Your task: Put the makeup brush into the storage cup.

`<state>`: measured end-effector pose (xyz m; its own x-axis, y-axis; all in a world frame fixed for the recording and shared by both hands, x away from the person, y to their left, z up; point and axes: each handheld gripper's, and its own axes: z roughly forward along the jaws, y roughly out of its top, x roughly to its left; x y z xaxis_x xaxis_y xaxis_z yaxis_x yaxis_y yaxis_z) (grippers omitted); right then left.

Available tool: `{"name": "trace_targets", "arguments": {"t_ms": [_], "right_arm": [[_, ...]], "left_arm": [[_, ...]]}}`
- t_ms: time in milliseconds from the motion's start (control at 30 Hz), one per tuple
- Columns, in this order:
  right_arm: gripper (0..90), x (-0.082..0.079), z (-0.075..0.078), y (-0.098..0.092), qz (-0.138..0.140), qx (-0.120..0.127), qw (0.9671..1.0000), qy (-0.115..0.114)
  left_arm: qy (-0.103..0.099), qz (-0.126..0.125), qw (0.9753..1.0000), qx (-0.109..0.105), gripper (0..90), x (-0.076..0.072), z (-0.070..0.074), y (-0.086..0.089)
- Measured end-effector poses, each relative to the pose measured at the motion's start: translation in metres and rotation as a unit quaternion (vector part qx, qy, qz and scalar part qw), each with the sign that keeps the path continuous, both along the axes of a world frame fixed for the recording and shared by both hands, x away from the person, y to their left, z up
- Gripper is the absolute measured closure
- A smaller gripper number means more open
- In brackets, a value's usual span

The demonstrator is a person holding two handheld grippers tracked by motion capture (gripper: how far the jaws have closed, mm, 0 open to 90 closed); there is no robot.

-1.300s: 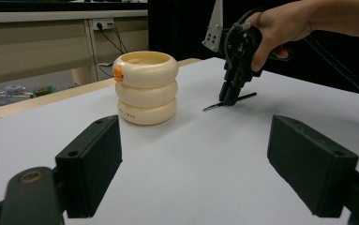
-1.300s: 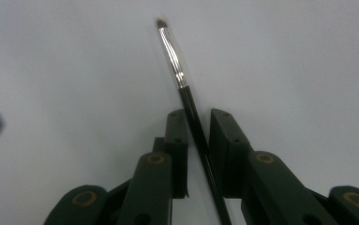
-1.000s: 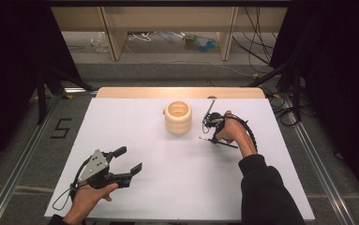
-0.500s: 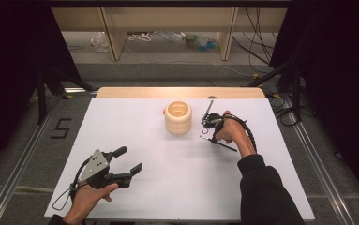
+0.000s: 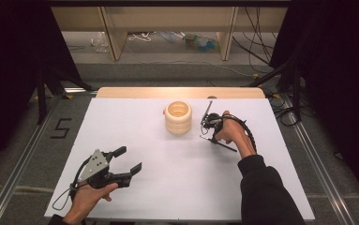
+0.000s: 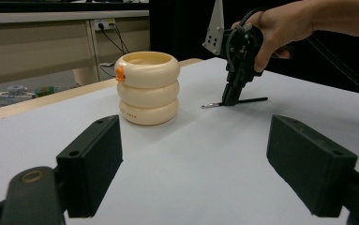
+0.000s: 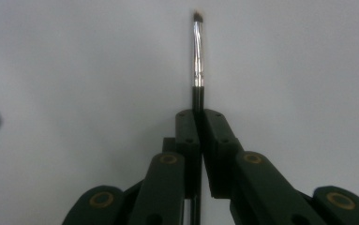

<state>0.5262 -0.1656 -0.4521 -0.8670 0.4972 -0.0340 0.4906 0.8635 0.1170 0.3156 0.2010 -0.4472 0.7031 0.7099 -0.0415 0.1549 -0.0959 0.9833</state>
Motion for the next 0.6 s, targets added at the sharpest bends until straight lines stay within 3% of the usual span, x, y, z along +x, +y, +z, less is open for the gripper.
{"name": "trace_targets", "arguments": {"t_ms": [100, 267, 333, 433, 467, 533, 600], "right_arm": [[85.3, 0.0, 0.001, -0.002, 0.002, 0.002, 1.0, -0.002], [85.3, -0.004, 0.02, -0.014, -0.009, 0.042, 0.9988, -0.022], [85.3, -0.004, 0.022, -0.016, -0.007, 0.048, 0.9985, -0.025], [85.3, -0.006, 0.029, -0.021, -0.017, 0.071, 0.9962, -0.046], [85.3, -0.007, 0.035, -0.023, -0.021, 0.087, 0.9942, -0.06], [85.3, -0.007, 0.036, -0.024, -0.023, 0.093, 0.9932, -0.066], [85.3, -0.008, 0.041, -0.026, -0.029, 0.114, 0.9896, -0.083]], "left_arm": [[-0.002, 0.0, 1.0, 0.002, 18.5, 0.0, 0.0, 0.001], [-0.002, 0.0, 1.0, 0.003, 18.5, 0.001, 0.0, 0.0], [-0.003, -0.001, 1.0, 0.005, 18.5, 0.001, 0.0, 0.0], [-0.002, -0.001, 1.0, 0.005, 18.5, 0.001, 0.0, 0.0], [-0.002, -0.001, 1.0, 0.005, 18.5, 0.001, 0.0, 0.0], [-0.006, -0.002, 0.9999, 0.008, 18.5, 0.002, 0.0, 0.001], [-0.006, -0.002, 0.9999, 0.008, 18.5, 0.002, 0.0, 0.001]]}}
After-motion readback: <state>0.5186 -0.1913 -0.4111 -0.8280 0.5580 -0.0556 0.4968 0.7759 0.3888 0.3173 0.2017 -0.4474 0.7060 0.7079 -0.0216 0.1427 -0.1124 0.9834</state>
